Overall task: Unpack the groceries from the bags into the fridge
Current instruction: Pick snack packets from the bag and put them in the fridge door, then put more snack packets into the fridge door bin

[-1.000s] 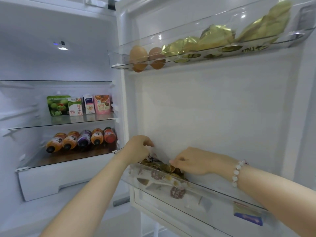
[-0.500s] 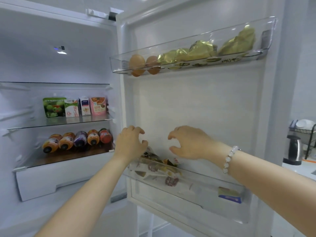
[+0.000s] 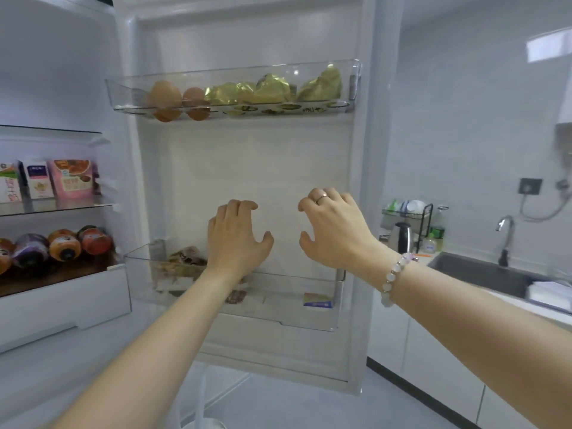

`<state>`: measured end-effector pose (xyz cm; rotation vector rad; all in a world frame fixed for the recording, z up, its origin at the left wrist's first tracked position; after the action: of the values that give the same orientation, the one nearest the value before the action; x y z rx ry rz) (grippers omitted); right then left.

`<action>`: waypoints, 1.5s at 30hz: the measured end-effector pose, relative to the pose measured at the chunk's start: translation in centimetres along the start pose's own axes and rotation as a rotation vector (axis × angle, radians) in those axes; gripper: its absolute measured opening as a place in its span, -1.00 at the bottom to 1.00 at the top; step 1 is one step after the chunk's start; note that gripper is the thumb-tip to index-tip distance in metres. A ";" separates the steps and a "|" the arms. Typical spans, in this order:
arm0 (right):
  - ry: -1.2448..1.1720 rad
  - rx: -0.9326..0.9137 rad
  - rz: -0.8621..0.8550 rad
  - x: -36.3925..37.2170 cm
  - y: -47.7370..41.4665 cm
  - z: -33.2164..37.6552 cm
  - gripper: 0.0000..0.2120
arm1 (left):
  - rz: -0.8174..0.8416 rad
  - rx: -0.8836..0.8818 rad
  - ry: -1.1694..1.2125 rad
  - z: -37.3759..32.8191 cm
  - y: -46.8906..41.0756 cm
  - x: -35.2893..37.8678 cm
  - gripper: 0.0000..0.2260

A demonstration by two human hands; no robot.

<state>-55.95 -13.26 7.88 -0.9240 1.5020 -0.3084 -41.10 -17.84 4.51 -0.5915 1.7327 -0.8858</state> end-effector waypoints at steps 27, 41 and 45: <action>0.362 0.845 -0.018 -16.6 35.3 -28.8 -0.64 | -0.173 0.703 0.505 -44.5 10.8 4.0 -0.58; 0.606 1.221 0.096 -28.3 56.0 -32.5 -0.60 | 0.003 1.035 0.813 -67.8 25.3 0.8 -0.56; 0.679 1.314 0.137 -29.4 60.3 -33.2 -0.61 | 0.020 1.049 0.936 -73.2 27.9 0.9 -0.59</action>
<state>-111.52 34.89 -6.16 0.3850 1.4954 -1.3891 -109.67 18.57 -5.59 0.6421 1.6736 -2.0372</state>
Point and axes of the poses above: each hand's wrist, its own y-axis away from the middle knuckle, its own x-axis out of the palm, z = x × y, the point moved 4 cm from there along -y, towards the middle knuckle, and after that the axes turned 9 degrees about -y, right-handed, at the moved point
